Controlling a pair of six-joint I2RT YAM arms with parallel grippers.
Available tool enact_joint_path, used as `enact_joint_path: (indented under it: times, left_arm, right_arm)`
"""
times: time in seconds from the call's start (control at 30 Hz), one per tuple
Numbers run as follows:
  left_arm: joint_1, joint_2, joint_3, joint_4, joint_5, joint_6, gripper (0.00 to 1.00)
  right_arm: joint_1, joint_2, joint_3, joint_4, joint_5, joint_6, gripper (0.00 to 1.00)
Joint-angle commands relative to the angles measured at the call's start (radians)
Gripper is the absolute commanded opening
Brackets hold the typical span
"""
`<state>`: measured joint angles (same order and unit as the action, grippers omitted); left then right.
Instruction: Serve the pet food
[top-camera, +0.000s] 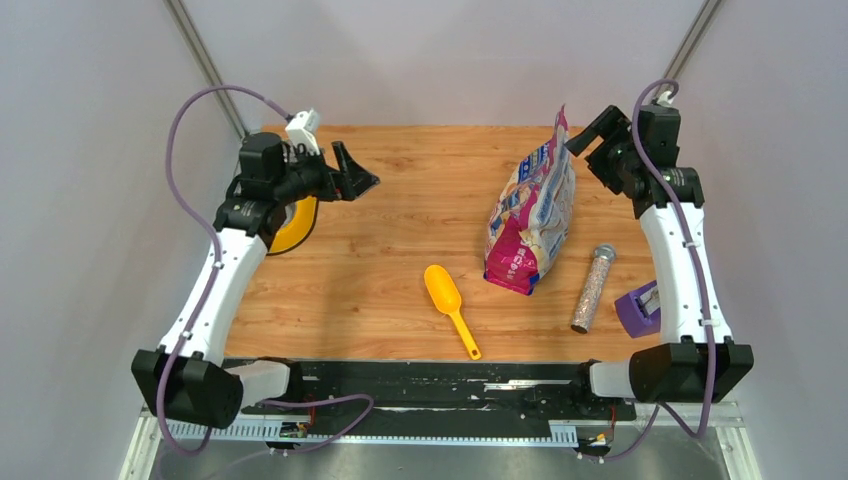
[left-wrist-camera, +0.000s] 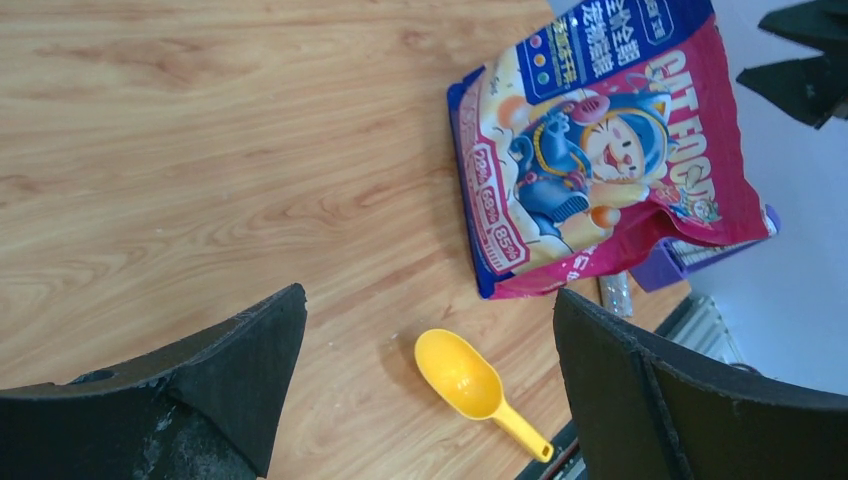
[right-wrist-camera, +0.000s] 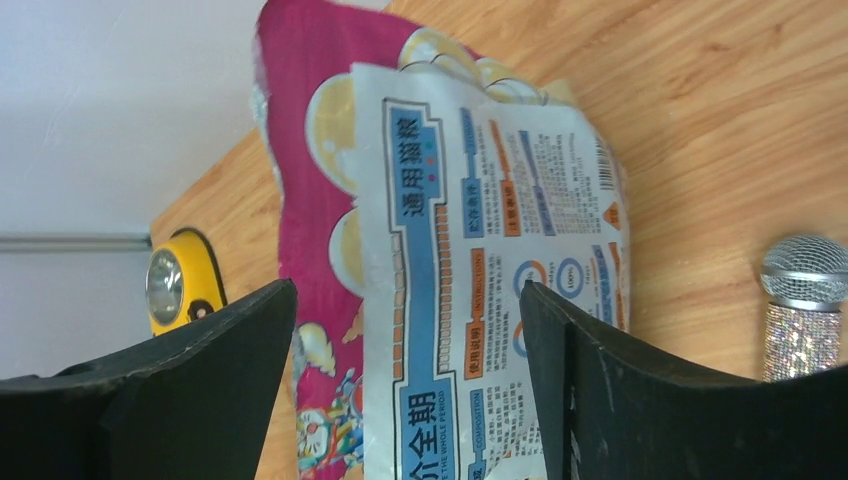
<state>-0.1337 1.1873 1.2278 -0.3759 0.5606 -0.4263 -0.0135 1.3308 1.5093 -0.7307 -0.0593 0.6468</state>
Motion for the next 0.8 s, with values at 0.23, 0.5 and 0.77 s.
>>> enact_joint_path:
  times: [0.23,0.5,0.77]
  left_arm:
    - [-0.099,0.253,0.041,0.068,-0.028,-0.151,1.0]
    - [-0.199,0.565,0.139,0.094,-0.005,-0.222,1.0]
    - [-0.279,0.805,0.282,0.298,0.043,-0.315,1.0]
  right_arm:
    - [-0.225,0.095,-0.069,-0.089,-0.108,0.135,0.75]
    - [-0.246,0.276,-0.214,-0.066,-0.326,0.176,0.64]
    - [-0.241,0.327,-0.308,0.028,-0.42,0.181,0.63]
